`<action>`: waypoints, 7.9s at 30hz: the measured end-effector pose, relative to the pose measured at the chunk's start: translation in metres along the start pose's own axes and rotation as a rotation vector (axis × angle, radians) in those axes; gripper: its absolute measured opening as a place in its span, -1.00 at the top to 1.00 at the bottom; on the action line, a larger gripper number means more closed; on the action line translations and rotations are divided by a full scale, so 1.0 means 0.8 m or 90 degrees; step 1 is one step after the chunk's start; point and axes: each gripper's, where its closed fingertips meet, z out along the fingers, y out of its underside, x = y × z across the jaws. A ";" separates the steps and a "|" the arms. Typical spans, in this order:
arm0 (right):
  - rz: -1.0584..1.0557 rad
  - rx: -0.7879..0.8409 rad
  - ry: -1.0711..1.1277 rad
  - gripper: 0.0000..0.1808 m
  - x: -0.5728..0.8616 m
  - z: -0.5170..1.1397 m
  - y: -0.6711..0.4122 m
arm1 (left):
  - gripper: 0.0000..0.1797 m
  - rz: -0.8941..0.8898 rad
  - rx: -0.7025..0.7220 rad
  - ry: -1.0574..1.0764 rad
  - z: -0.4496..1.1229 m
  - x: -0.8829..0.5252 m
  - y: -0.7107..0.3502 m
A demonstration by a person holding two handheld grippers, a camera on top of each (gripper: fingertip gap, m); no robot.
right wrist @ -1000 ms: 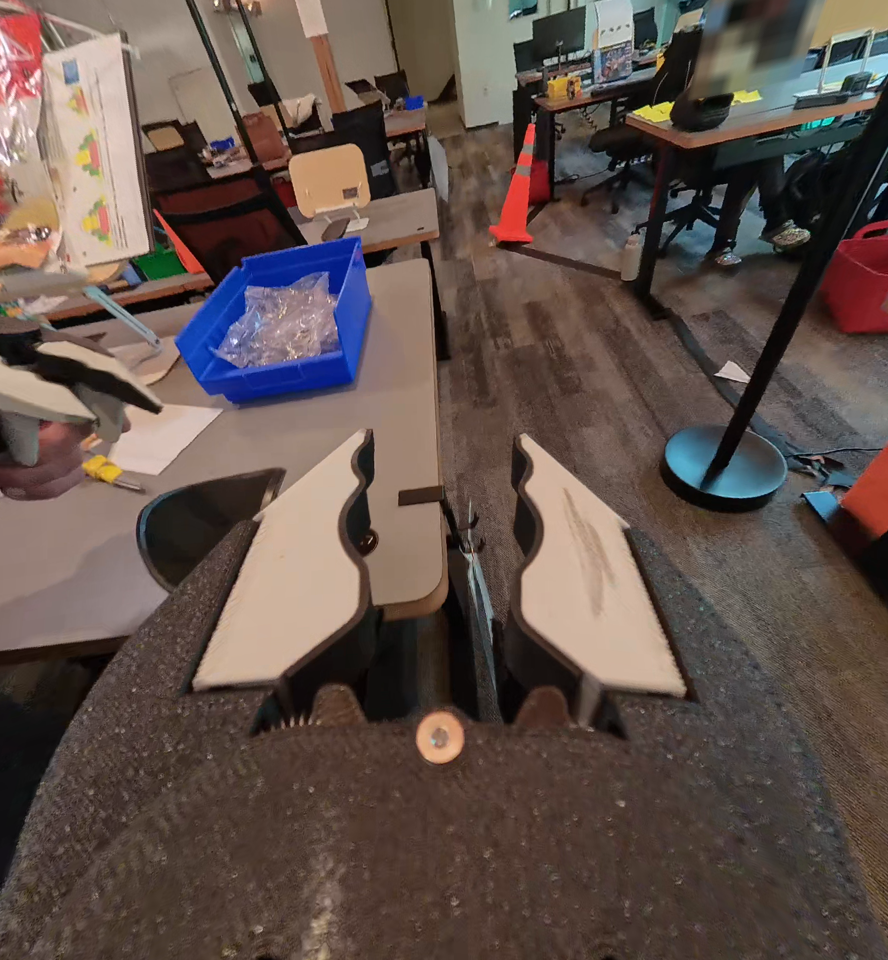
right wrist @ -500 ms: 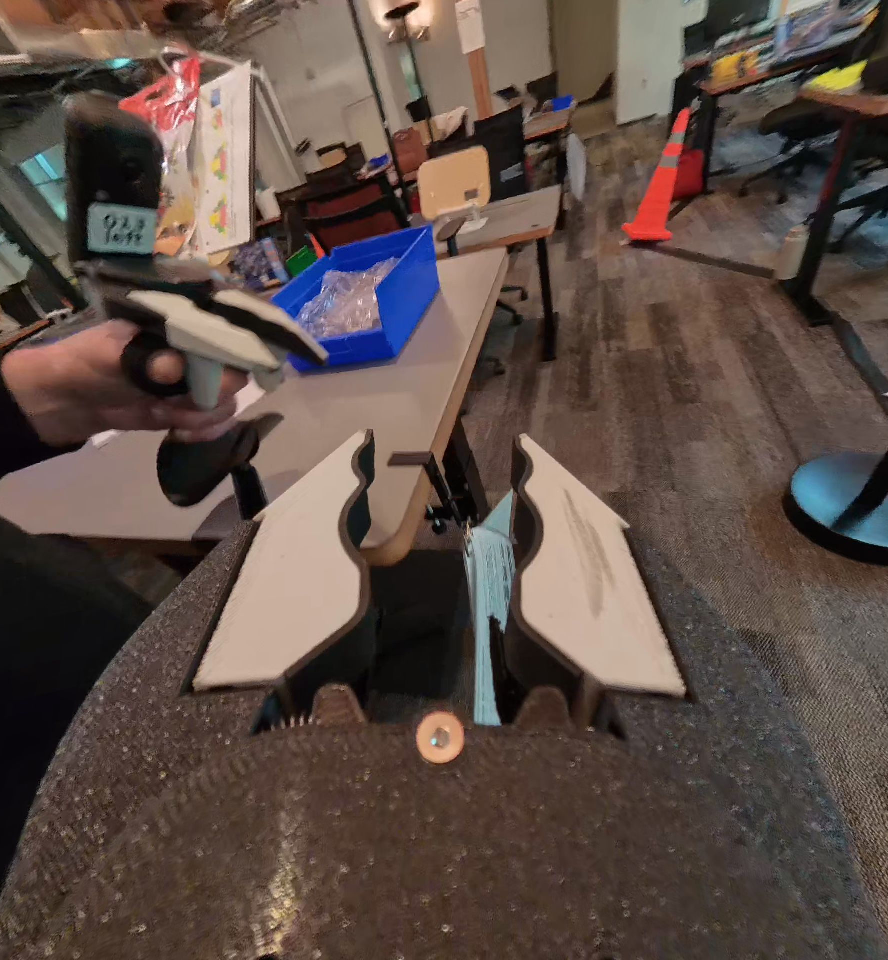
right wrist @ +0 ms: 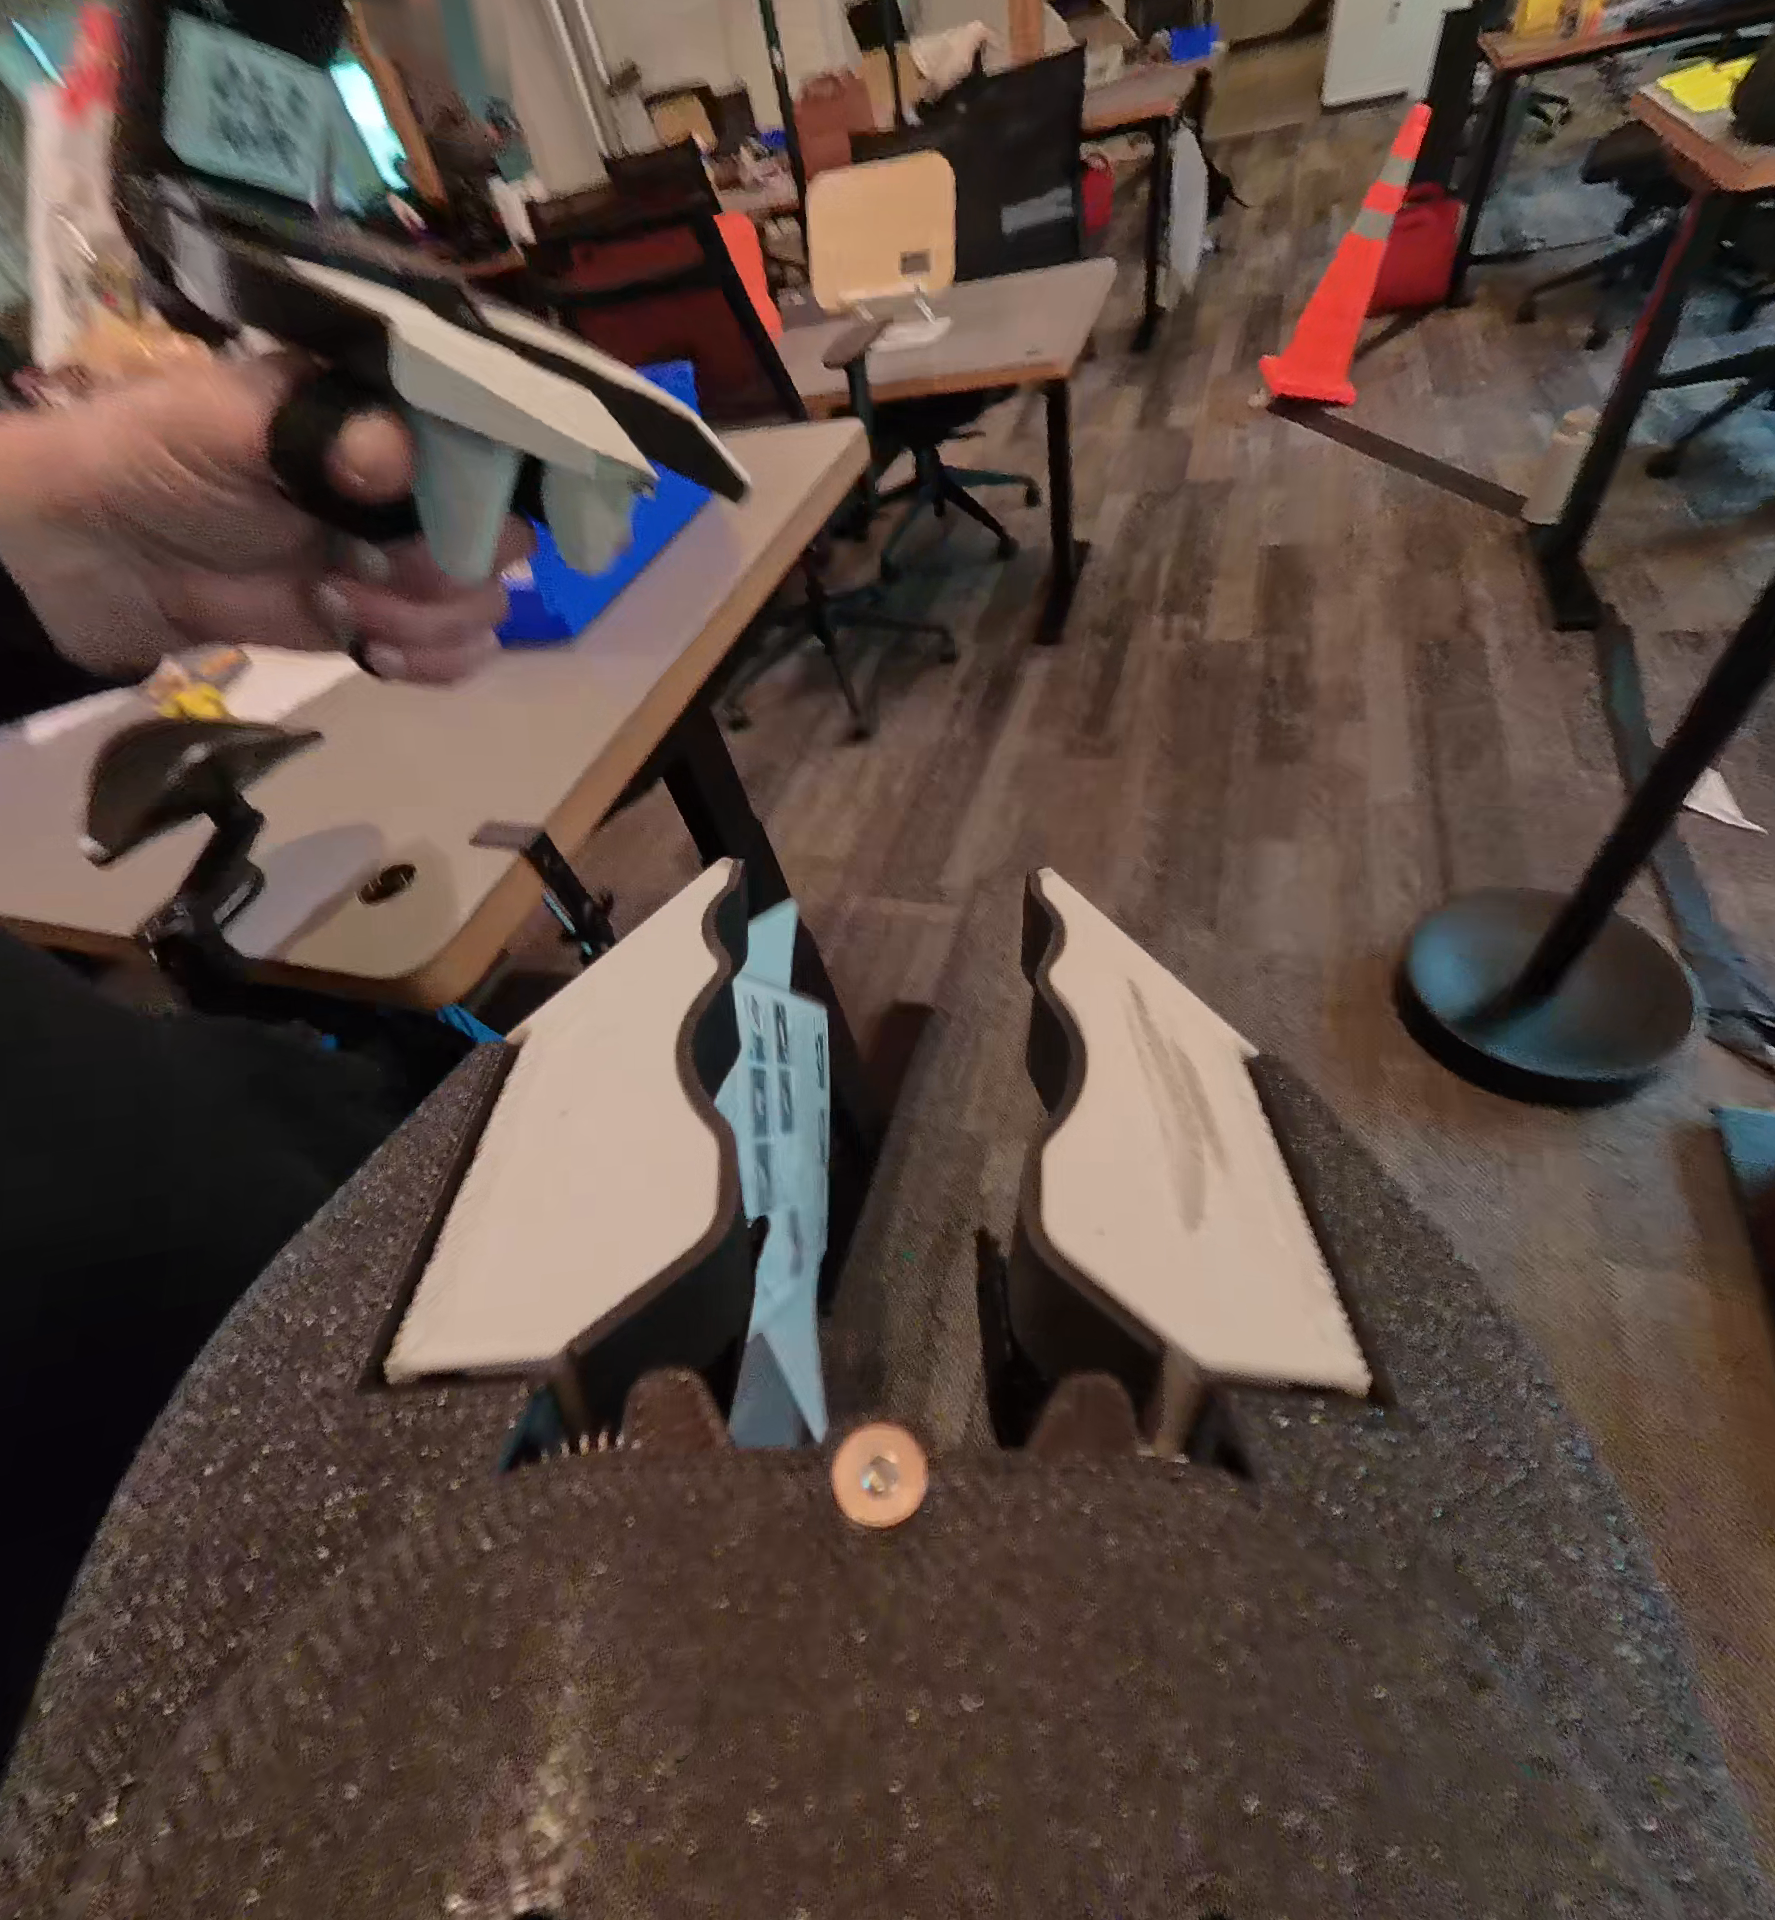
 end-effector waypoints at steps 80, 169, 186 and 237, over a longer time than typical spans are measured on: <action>0.414 -0.411 0.202 0.23 1.672 1.427 0.157 | 0.56 -0.403 -0.476 -0.030 0.481 -1.679 -0.357; 0.215 0.486 0.514 1.00 1.521 1.075 -0.776 | 1.00 -0.021 -0.021 0.722 0.721 -1.528 -1.070; -0.126 0.151 0.966 0.87 1.124 1.106 -0.802 | 1.00 0.109 -0.055 0.995 0.422 -1.311 -1.000; -0.142 0.722 1.646 1.00 0.066 0.532 -0.385 | 0.54 0.155 -0.709 1.737 -0.112 -0.396 -0.299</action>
